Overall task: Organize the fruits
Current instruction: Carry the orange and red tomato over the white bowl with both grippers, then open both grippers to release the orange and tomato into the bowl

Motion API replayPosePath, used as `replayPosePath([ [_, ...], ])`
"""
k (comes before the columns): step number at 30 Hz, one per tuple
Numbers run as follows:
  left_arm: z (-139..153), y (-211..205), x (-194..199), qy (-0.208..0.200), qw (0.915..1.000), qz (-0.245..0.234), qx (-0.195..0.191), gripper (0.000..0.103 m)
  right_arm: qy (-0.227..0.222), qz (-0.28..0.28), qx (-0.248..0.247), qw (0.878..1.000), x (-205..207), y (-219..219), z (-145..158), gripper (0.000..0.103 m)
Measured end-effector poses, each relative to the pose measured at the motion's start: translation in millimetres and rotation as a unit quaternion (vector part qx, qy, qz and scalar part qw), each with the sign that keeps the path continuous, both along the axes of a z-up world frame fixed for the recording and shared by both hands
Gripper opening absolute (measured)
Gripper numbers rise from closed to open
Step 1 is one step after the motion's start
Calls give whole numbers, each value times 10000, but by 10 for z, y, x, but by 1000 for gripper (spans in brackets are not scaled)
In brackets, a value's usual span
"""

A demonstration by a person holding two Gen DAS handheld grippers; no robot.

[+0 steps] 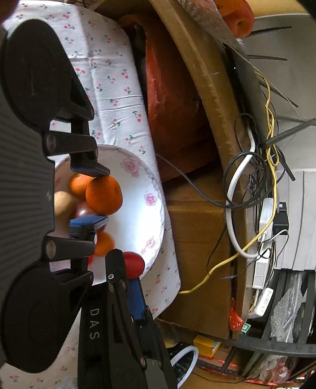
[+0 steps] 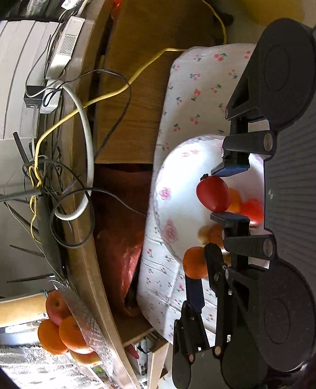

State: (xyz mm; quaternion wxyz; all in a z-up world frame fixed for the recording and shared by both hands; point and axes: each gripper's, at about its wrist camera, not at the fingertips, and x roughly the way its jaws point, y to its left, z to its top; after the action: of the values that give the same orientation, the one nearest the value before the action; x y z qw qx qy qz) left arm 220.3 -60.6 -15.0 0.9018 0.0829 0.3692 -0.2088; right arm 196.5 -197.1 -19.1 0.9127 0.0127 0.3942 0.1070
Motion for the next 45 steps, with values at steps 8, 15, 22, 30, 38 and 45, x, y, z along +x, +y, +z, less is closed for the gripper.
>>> replayPosePath([
  [8,-79,-41,189,-7,10000,-49,62,41,67,-42,105,9999,199,-47,-91,28],
  [15,-158,-46,280,65,9999,-48,114,40,120,-23,169,9998,282,-55,-171,30],
  [22,-175,-40,325,121,9999,-36,113,41,58,-42,138,9999,297,-48,-182,31],
  [30,-176,-60,327,115,9998,-22,155,42,79,-53,160,9998,307,-67,-195,32],
  [38,-170,-49,331,141,9998,-13,140,42,57,-78,154,9998,306,-96,-192,36],
  [45,-143,-73,324,78,9998,-28,179,49,15,-153,145,9998,282,-128,-165,37],
])
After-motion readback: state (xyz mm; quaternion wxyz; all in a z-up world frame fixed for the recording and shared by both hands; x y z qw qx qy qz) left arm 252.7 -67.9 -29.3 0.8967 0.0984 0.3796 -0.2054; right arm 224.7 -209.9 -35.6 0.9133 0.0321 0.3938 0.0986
